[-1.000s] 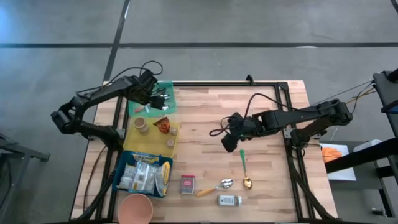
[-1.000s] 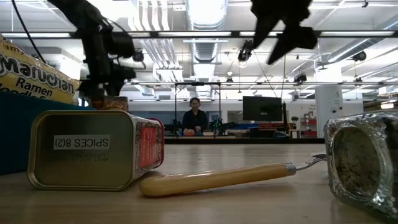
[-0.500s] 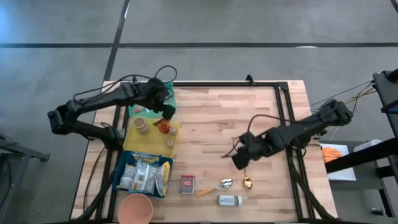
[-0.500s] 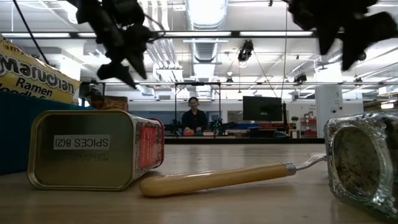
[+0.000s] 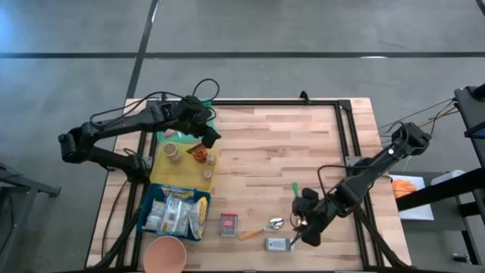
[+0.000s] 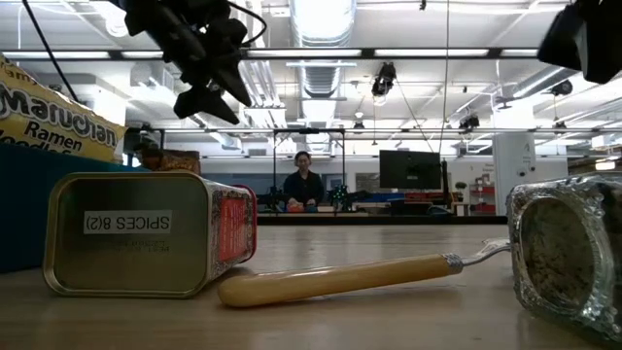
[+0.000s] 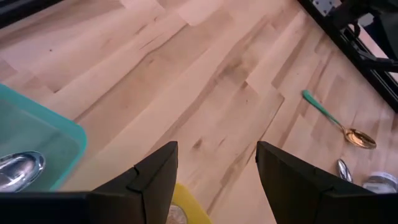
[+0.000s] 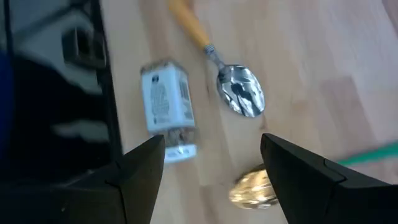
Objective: Pick & Place Food Item
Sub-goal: Put the white seasoning bottle into the yellow bin
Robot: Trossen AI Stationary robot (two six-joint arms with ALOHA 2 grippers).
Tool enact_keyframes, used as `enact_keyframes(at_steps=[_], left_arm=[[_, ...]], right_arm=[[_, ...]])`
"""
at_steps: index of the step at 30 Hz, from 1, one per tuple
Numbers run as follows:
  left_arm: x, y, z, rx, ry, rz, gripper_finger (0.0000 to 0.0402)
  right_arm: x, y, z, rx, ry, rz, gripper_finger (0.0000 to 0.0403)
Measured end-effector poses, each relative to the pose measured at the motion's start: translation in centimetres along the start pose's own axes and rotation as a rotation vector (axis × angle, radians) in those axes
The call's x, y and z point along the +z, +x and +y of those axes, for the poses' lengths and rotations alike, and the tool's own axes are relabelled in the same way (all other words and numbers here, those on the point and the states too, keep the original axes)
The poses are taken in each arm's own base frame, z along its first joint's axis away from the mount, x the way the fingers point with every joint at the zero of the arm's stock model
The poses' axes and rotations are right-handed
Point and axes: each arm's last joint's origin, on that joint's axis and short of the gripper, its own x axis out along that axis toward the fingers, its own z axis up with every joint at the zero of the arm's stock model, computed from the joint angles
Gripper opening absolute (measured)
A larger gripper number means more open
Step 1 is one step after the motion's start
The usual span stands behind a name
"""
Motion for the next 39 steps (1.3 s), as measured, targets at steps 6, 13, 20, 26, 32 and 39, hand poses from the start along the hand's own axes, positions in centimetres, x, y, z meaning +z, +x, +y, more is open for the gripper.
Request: enact_keyframes(at_steps=[6, 13, 20, 26, 32, 39], left_arm=[[-0.1, 0.0, 0.0, -0.019, -0.009, 0.022, 0.0222], [-0.3, 0.0, 0.1, -0.017, -0.017, 0.042, 0.0222], [-0.4, 0.0, 0.1, -0.014, -0.019, 0.048, 0.0222], [-0.4, 0.1, 0.1, -0.014, -0.018, 0.049, 0.0222], [-0.5, 0.1, 0.1, -0.028, -0.014, 0.063, 0.0222], [-1.0, 0.0, 0.2, -0.023, 0.0, 0.116, 0.0222]], right_arm=[[-0.2, 0.2, -0.1, -0.03, -0.262, -0.019, 0.0263], [0.0, 3.5, 1.7, 0.038, -0.429, 0.023, 0.0263], [2.0, 5.9, 5.4, 0.003, -0.435, 0.111, 0.0263], [3.0, 7.7, 8.1, -0.036, -0.505, 0.174, 0.0263], [3.2, 9.2, 9.4, -0.07, -0.475, 0.192, 0.0263], [2.8, 10.5, 9.9, -0.126, -0.451, 0.236, 0.0263]])
